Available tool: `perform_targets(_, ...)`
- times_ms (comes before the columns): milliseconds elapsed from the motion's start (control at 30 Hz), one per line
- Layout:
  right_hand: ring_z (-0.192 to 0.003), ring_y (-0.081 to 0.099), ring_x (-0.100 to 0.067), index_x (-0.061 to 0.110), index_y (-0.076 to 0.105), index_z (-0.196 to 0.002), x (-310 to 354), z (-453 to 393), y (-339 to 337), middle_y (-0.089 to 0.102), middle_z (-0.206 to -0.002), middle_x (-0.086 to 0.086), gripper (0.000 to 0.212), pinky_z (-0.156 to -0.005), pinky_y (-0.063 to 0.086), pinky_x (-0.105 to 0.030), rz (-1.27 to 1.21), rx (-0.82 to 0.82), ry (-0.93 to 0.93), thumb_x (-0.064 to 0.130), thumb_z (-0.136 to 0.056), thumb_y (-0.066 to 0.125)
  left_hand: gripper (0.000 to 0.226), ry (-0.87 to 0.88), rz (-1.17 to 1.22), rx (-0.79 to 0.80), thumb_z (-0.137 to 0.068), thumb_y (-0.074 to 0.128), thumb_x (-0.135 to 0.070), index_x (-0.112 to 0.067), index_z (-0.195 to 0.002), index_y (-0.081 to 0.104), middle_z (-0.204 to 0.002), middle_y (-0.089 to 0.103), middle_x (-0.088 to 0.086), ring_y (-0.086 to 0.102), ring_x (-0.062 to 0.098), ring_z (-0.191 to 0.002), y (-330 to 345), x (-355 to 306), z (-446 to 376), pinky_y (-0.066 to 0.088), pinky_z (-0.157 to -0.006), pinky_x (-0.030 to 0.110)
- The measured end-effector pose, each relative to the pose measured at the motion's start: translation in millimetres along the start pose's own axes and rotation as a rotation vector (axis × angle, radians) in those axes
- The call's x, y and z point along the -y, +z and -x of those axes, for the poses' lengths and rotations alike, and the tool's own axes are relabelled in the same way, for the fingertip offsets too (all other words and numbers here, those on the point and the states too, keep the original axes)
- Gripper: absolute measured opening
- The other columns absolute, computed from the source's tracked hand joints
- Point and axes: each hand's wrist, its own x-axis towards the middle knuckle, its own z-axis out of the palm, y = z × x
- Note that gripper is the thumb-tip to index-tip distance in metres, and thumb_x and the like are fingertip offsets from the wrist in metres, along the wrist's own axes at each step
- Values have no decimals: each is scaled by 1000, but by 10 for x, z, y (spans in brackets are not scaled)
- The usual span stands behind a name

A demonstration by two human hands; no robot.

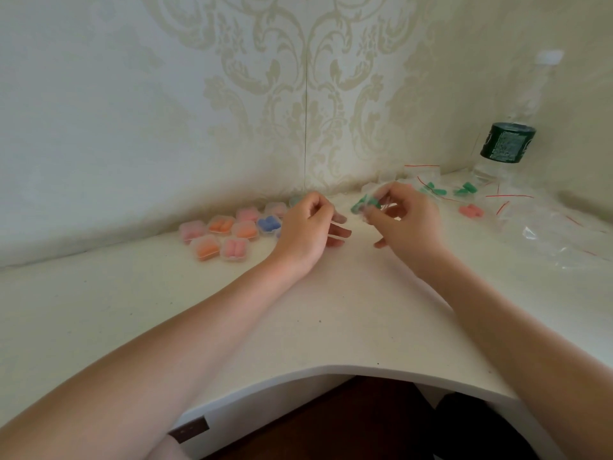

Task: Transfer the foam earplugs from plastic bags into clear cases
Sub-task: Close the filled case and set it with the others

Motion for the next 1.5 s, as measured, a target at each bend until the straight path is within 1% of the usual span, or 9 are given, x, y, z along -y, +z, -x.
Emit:
perform_targets(467, -79, 63, -20, 12, 49, -77, -98, -122, -73, 64, -90, -5, 20, -65, 51, -27, -773, -173, 441, 2, -92, 41, 20, -15, -57, -46, -97, 38, -4, -12, -79, 36, -81, 61, 11, 63, 16, -46, -23, 15, 10, 52, -47, 30)
perform_targets(700, -41, 37, -12, 10, 41, -80, -128, -190, -180, 53, -66, -9, 13, -36, 24, -18, -819, -207, 507, 2, -84, 32, 23, 95, -254, -75, -89, 51, -4, -20, -83, 37, -83, 58, 16, 59, 13, -43, -42, 48, 62, 50, -47, 31)
perform_targets(833, -33, 24, -9, 14, 35, -70, -168, -180, -215, 42, -59, -6, 18, -35, 13, -14, -768, -158, 606, 3, -82, 29, 14, 311, -767, -62, -88, 54, -16, -19, -100, 47, -61, 50, -2, 53, 21, -59, -63, 18, 118, 38, -48, 33)
perform_targets(933, -32, 19, -8, 17, 32, -69, -176, -186, -228, 42, -51, -4, 19, -34, 13, -12, -755, -109, 633, 4, -83, 28, 13, 420, -1113, -89, -92, 51, -32, -21, -93, 59, -53, 39, -7, 46, 19, -60, -53, -13, 135, 27, -47, 27)
perform_targets(1000, -34, 17, -8, 16, 31, -69, -171, -198, -238, 39, -49, -4, 18, -34, 14, -13, -707, -98, 629, 4, -82, 26, 18, 466, -1170, -156, -92, 49, -36, -22, -93, 61, -52, 40, -5, 42, 19, -57, -48, -47, 99, 37, -54, 29)
perform_targets(1100, -38, 18, -9, 14, 37, -68, -155, -224, -231, 35, -53, -4, 21, -35, 13, -16, -621, -85, 618, 3, -82, 25, 15, 505, -1136, -200, -92, 49, -33, -22, -92, 59, -59, 52, -2, 46, 20, -57, -16, -172, -75, 30, -48, 27)
perform_targets(1267, -38, 22, -8, 12, 62, -78, -222, -262, -202, 40, -58, -2, 44, -37, 15, -16, -491, -53, 602, -3, -87, 21, 20, 536, -1146, 112, -91, 48, -21, -13, -97, 66, -90, 65, 4, 60, 25, -87, 265, -215, -568, 46, -68, 34)
perform_targets(1433, -45, 25, -11, 9, 55, -73, -308, -273, -219, 38, -64, -4, 42, -36, 17, -15, -542, -134, 612, -8, -86, 19, 9, 446, -1100, 245, -90, 54, -18, -15, -83, 58, -89, 54, 7, 49, 22, -84, 588, 53, -915, 39, -73, 31)
perform_targets(1500, -44, 25, -10, 11, 55, -77, -333, -311, -220, 37, -63, -3, 39, -35, 16, -15, -573, -163, 648, -6, -86, 22, 15, 481, -1101, 275, -87, 56, -15, -7, -96, 64, -101, 59, 12, 53, 26, -95, 686, 104, -1027, 44, -81, 35)
